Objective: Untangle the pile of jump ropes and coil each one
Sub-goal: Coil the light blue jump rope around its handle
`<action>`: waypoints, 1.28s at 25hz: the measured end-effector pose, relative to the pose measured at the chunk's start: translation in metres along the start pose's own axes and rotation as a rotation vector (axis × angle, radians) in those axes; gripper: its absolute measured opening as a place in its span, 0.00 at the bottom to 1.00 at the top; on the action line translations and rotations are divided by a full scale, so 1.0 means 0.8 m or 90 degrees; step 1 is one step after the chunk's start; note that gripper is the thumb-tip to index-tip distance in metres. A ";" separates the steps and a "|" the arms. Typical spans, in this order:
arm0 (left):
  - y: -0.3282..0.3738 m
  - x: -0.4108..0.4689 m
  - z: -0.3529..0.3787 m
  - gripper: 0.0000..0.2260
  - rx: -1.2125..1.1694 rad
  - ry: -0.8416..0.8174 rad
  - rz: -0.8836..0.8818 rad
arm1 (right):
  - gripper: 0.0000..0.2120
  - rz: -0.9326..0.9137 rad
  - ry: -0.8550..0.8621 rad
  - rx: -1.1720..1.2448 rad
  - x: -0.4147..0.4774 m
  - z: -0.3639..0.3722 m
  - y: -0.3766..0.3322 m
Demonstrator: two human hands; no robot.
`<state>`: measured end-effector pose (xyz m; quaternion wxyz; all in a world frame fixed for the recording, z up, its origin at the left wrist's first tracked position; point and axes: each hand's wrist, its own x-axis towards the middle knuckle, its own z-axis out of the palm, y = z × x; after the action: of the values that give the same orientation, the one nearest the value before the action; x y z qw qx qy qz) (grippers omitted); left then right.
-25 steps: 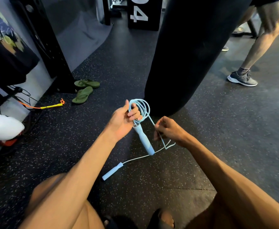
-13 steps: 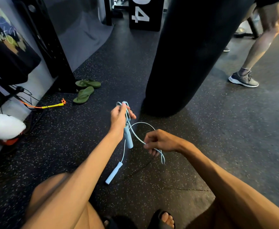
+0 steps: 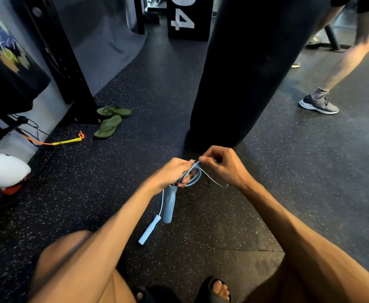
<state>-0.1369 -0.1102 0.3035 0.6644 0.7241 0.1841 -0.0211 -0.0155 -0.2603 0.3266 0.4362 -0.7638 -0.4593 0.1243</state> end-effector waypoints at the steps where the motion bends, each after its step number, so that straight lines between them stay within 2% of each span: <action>1: 0.000 0.000 0.000 0.18 -0.053 -0.044 -0.006 | 0.09 0.017 0.028 0.004 0.000 -0.001 0.003; 3: 0.004 -0.001 -0.003 0.19 -0.160 -0.117 -0.012 | 0.15 0.050 0.061 0.009 0.000 -0.002 0.008; 5: 0.012 -0.003 -0.003 0.18 -0.272 -0.147 -0.014 | 0.16 0.075 0.059 0.028 0.000 0.001 0.013; 8: 0.021 -0.003 -0.008 0.17 -0.449 -0.139 0.001 | 0.10 0.138 0.039 0.074 0.002 0.005 0.015; 10: 0.024 -0.003 -0.012 0.17 -0.556 -0.114 0.033 | 0.06 0.183 -0.027 0.110 -0.002 0.007 0.012; 13: 0.027 -0.002 -0.019 0.16 -0.638 -0.011 0.088 | 0.05 0.264 -0.153 0.146 -0.008 0.013 0.017; 18: 0.021 0.011 -0.040 0.14 -0.678 0.263 0.116 | 0.09 0.325 -0.374 0.134 -0.018 0.015 0.018; 21: 0.010 0.017 -0.042 0.14 -0.553 0.397 0.124 | 0.07 0.328 -0.443 0.146 -0.022 0.020 0.011; 24: -0.007 0.027 -0.035 0.14 -0.248 0.452 0.143 | 0.02 0.219 -0.435 0.120 -0.018 0.024 0.003; 27: -0.015 0.027 -0.027 0.13 0.002 0.397 0.134 | 0.06 0.131 -0.360 0.096 -0.012 0.021 -0.009; 30: -0.009 0.014 -0.016 0.12 0.142 0.281 0.105 | 0.08 0.063 -0.243 0.076 -0.008 0.014 -0.013; 32: -0.009 0.011 -0.009 0.13 0.158 0.201 0.076 | 0.07 0.013 -0.148 0.035 -0.004 0.009 -0.009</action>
<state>-0.1326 -0.1008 0.2947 0.5330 0.8043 0.2386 0.1099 -0.0261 -0.2578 0.3276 0.3993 -0.7366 -0.4956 0.2286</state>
